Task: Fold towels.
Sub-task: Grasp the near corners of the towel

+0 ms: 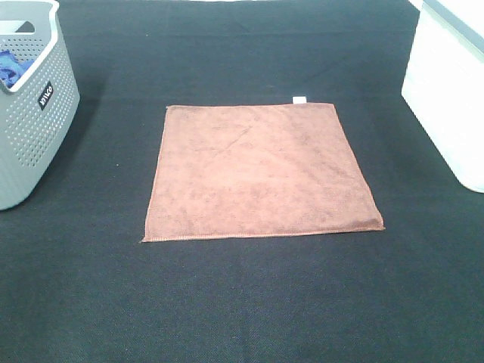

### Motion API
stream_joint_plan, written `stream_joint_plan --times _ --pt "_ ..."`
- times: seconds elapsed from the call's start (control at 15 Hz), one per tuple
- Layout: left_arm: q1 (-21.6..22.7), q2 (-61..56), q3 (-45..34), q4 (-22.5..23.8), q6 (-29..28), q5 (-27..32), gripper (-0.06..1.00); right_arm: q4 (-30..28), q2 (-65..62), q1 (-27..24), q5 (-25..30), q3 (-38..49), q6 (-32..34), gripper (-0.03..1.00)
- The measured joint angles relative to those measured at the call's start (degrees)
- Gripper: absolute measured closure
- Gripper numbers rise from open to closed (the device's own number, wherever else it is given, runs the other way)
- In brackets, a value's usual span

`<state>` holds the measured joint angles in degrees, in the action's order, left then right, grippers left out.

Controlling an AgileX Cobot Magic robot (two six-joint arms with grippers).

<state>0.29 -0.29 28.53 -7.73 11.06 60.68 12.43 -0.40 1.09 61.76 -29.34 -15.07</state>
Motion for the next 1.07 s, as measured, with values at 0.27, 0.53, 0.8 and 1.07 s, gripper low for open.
stream_joint_plan --times 0.27,0.53,0.8,1.07 --pt "0.0 0.0 0.0 0.0 0.0 0.0 0.32 0.0 0.0 0.0 0.0 0.0 0.0 0.05" --pt "0.0 0.0 0.0 0.0 0.0 0.0 0.32 0.0 0.0 0.0 0.0 0.0 0.0 0.05" --pt "0.0 0.0 0.0 0.0 0.0 0.0 0.32 0.0 0.0 0.0 0.0 0.0 0.0 0.05" --pt "0.0 0.0 0.0 0.0 0.0 0.0 0.32 0.0 0.0 0.0 0.0 0.0 0.0 0.05"
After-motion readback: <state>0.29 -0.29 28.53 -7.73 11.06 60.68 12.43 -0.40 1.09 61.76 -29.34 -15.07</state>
